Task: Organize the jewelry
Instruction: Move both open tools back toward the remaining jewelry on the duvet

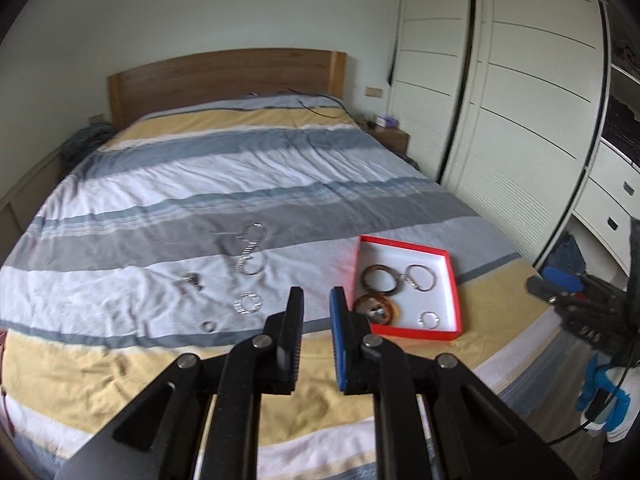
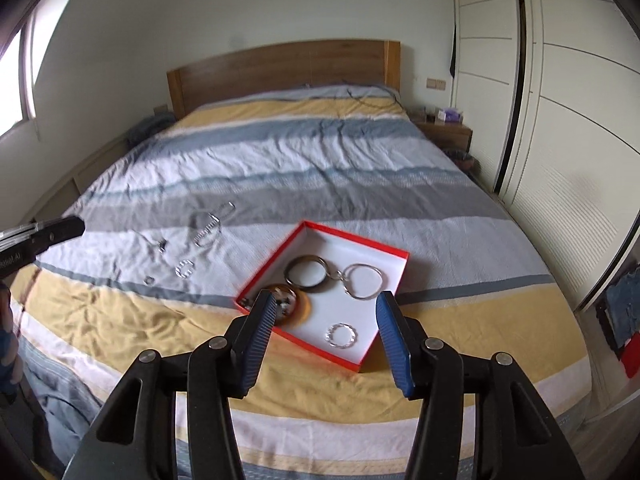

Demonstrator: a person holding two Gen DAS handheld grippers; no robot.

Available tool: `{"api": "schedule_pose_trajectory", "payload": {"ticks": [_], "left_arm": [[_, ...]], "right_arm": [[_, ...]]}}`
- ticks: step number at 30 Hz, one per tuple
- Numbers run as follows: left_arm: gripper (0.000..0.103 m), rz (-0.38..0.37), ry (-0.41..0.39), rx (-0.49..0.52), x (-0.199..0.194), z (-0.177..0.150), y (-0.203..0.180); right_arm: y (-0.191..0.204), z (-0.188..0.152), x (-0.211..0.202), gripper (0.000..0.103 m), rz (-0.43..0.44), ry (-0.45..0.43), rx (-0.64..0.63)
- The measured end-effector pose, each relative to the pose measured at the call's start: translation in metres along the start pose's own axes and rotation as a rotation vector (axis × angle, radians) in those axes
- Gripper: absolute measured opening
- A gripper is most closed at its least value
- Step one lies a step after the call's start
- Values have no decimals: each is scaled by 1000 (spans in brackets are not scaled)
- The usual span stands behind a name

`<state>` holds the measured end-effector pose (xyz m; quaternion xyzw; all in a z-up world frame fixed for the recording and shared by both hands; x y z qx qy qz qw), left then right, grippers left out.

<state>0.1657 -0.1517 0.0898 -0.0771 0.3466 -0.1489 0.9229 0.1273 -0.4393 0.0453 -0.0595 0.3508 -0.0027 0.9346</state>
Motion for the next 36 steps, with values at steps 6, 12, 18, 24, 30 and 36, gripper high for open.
{"api": "schedule_pose_trajectory", "payload": {"ticks": [6, 12, 18, 24, 30, 36], "left_arm": [[34, 158, -92, -91, -65, -17, 68], [35, 257, -182, -173, -116, -36, 116], [36, 237, -209, -211, -139, -51, 127], [39, 190, -202, -238, -145, -66, 133], [39, 185, -206, -248, -143, -73, 134], [39, 227, -198, -289, -141, -78, 148]], "right_arm": [[27, -3, -52, 60, 35, -91, 44], [62, -8, -84, 61, 72, -145, 58], [96, -12, -99, 65, 93, -173, 81], [123, -11, -112, 66, 72, -198, 84], [138, -8, -115, 74, 70, -238, 111], [157, -6, -110, 74, 105, -238, 80]]}}
Point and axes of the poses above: each gripper's, at about its wrist camera, not at the fingertips, and x roughly the way its jaws point, y to its left, z to its top, the point moved 1 cm from there along x, roughly the way its jaws point, and after that the axes turned 13 degrees about -x, right-handed, at the moved point
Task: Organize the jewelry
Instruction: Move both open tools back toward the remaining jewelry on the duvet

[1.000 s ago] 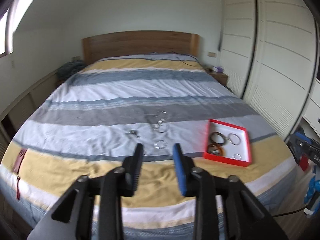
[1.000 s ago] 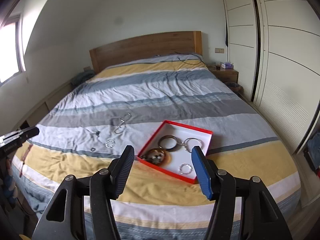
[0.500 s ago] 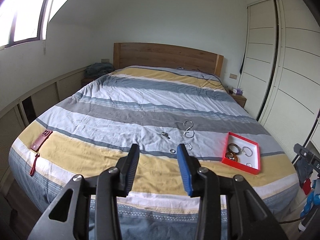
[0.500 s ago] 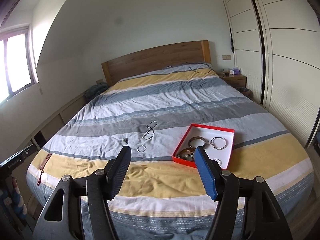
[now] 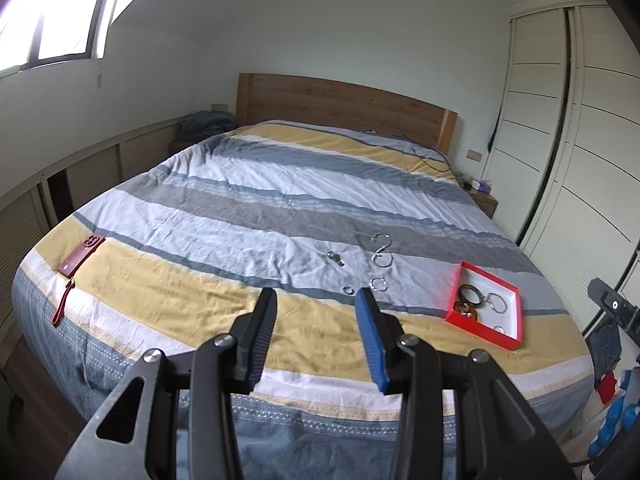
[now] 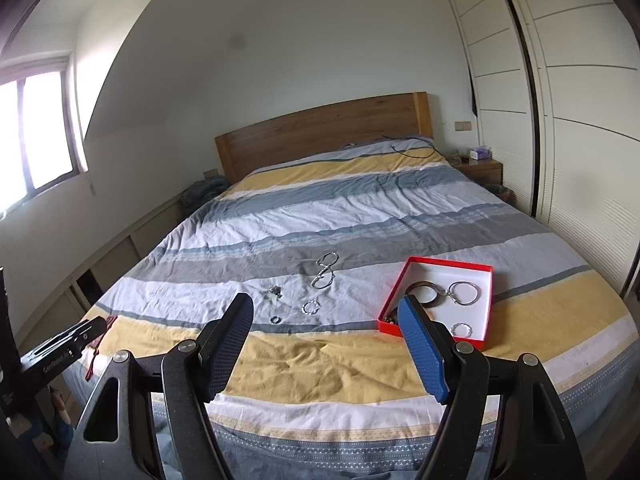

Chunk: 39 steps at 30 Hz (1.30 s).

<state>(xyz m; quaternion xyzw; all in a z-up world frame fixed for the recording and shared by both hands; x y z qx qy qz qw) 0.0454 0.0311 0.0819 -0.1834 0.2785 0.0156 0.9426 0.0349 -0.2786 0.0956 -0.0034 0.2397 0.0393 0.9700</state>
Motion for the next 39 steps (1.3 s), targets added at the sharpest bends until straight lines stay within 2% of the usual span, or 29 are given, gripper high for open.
{"api": "schedule_pose_trajectory", "payload": {"ticks": [13, 17, 28, 35, 39], "left_arm": [[39, 89, 38, -28, 29, -14, 8], [39, 118, 36, -2, 38, -14, 7], [39, 180, 148, 28, 79, -37, 25], [39, 173, 235, 47, 114, -54, 27], [39, 157, 282, 61, 136, -64, 24]], "right_arm": [[1, -27, 21, 74, -5, 60, 15], [-4, -32, 36, 74, -13, 85, 9], [-9, -54, 75, 74, -9, 168, 11], [0, -67, 107, 73, 26, 225, -34], [7, -76, 129, 69, 58, 264, -67]]}}
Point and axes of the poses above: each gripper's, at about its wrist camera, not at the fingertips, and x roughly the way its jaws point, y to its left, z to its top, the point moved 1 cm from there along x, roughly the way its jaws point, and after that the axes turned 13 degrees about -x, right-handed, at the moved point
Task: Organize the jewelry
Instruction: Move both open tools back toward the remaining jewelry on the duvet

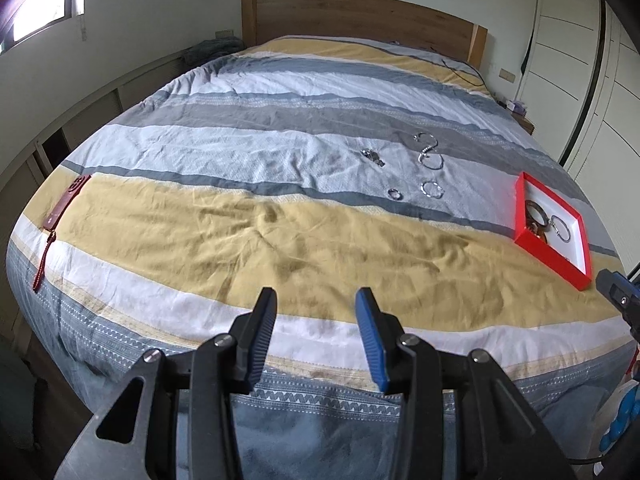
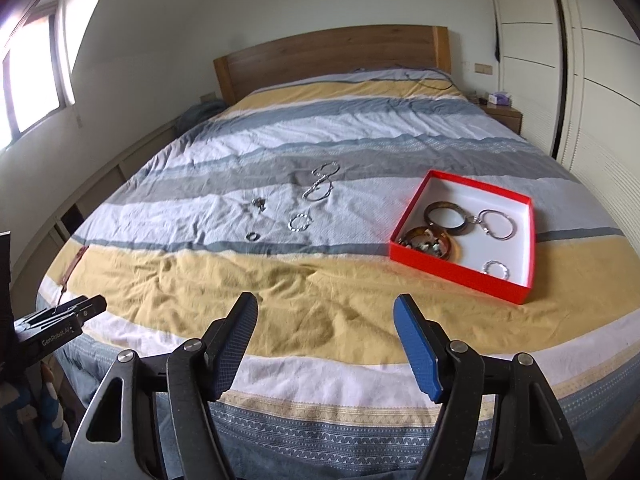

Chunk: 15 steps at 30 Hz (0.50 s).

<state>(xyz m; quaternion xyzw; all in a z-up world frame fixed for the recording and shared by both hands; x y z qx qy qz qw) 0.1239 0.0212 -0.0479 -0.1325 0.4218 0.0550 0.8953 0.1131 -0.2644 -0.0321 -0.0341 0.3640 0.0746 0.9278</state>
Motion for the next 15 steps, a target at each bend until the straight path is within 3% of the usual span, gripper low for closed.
{"api": "schedule_pose_trajectory", "payload": {"ticks": [8, 15], "left_arm": [[39, -39, 103, 42, 53, -3, -20], [39, -115, 109, 77, 96, 27, -46]], "right_arm": [[-4, -2, 53, 63, 44, 82, -23], [-2, 19, 110, 61, 99, 124, -57]]}}
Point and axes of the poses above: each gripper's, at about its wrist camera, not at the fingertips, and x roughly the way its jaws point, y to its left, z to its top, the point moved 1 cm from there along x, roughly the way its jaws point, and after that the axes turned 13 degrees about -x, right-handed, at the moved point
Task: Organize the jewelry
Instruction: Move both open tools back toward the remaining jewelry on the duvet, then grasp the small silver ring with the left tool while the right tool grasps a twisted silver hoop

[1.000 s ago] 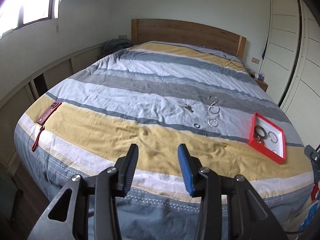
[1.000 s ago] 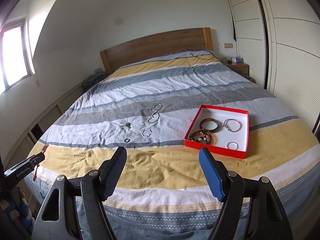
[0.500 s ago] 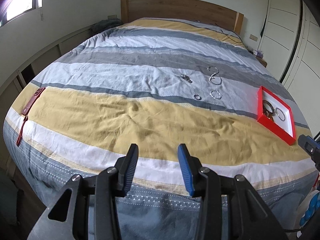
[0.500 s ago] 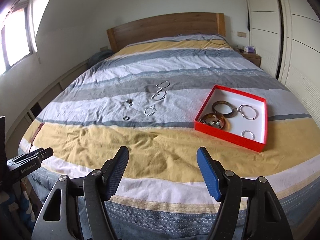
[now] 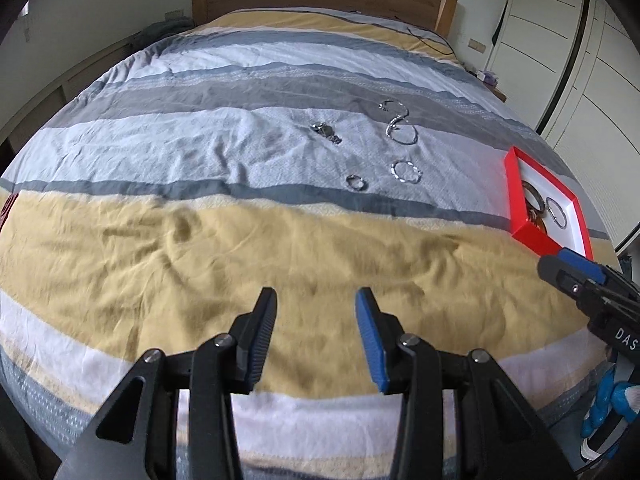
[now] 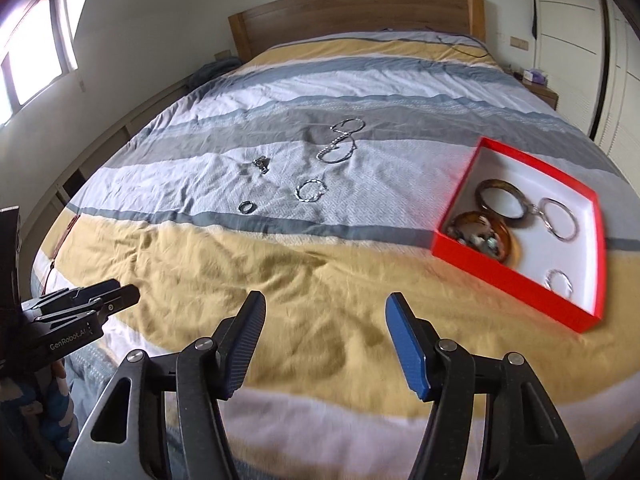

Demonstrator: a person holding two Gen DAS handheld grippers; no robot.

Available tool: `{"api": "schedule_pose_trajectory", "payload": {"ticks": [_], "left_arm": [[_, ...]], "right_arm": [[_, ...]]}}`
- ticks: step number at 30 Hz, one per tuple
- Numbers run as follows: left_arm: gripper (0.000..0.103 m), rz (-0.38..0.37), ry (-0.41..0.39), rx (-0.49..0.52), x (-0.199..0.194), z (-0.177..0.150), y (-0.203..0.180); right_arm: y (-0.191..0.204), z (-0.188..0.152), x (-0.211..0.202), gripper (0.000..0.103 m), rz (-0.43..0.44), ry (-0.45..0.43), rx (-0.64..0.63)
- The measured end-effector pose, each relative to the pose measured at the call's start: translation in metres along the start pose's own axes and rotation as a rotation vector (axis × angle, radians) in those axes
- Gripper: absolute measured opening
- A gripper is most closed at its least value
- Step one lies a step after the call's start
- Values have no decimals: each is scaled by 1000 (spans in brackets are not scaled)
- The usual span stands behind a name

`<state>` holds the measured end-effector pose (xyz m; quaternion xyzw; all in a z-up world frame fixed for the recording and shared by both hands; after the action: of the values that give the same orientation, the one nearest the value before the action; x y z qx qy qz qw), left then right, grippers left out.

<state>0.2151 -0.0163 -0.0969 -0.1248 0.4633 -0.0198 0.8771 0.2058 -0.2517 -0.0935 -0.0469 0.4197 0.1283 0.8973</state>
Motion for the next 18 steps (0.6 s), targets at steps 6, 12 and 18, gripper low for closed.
{"api": "schedule_pose_trajectory", "payload": {"ticks": [6, 12, 18], "left_arm": [[39, -66, 6, 58, 48, 41, -20], [38, -95, 46, 127, 101, 65, -36], [38, -107, 64, 163, 134, 72, -42]], "right_arm": [[-8, 34, 52, 61, 43, 13, -26], [-26, 53, 101, 61, 63, 37, -25], [-28, 64, 138, 61, 105, 61, -48]]}}
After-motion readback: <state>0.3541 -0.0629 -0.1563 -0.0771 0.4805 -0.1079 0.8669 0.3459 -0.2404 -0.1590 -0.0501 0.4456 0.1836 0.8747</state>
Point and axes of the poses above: each gripper's, at about its wrist camera, not at the fingertips, and x roughly the way its jaws point, y to its left, z to its top, the point moved 1 cm from there along x, roughly the way its jaws point, and after that the axes turned 13 degrees about -x, right-handed, at the moved point
